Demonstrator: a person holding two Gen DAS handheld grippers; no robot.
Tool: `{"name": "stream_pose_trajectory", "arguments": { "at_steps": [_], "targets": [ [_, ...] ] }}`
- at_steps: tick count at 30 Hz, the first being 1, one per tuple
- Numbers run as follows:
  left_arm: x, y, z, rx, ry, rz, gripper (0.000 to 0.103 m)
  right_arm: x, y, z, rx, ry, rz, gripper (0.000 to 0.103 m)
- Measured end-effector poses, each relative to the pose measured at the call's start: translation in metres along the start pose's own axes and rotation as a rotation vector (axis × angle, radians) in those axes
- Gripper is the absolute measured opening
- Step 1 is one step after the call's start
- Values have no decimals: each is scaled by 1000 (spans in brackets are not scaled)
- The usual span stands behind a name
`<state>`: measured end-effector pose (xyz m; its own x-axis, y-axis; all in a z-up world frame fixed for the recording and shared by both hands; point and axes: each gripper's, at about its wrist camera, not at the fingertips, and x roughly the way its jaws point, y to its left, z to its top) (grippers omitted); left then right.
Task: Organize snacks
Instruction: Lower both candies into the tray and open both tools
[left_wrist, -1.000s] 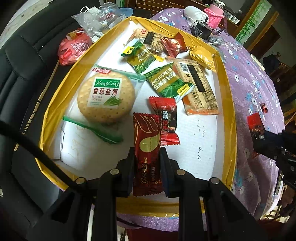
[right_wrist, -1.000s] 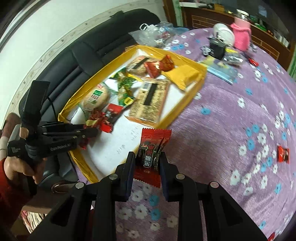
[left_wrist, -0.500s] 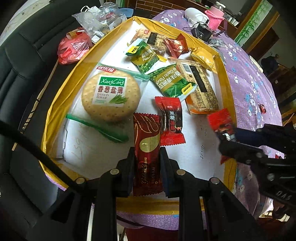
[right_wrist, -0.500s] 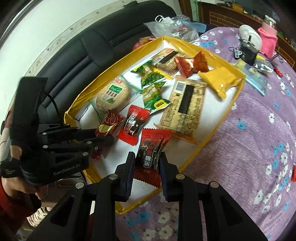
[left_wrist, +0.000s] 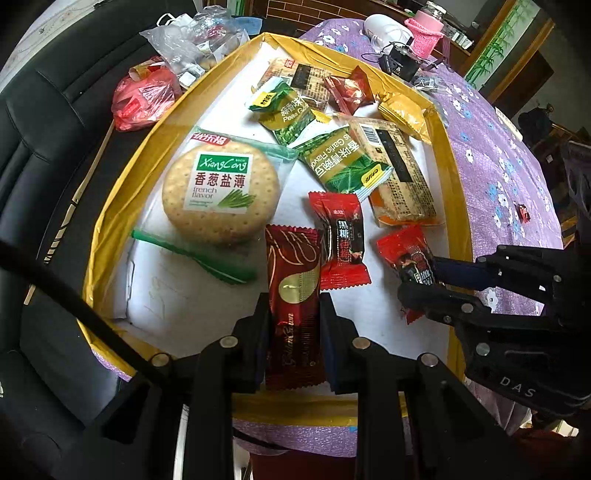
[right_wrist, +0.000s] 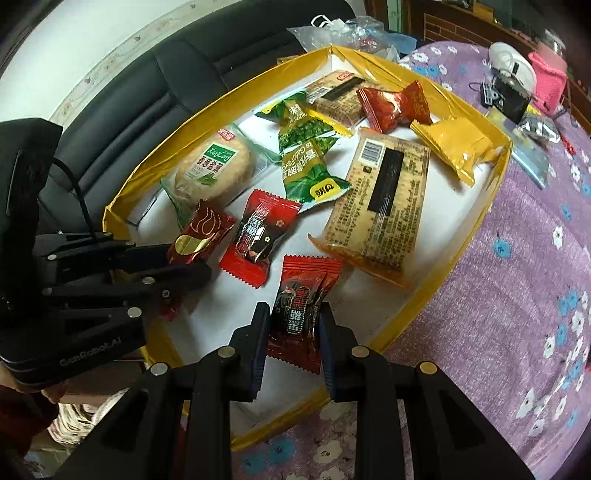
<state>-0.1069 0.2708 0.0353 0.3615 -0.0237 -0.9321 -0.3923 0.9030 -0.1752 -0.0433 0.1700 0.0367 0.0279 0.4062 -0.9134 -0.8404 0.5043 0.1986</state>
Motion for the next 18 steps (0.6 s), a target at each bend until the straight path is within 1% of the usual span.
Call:
{"name": "stream_pose_trajectory", "arguments": {
  "at_steps": [10, 18],
  "targets": [
    [0, 0, 0, -3, 0, -5, 27, 4, 2, 3, 1, 1, 0, 25],
    [-1, 1, 0, -7, -3, -8, 30, -2, -4, 0, 6, 0, -8, 26]
  ]
}}
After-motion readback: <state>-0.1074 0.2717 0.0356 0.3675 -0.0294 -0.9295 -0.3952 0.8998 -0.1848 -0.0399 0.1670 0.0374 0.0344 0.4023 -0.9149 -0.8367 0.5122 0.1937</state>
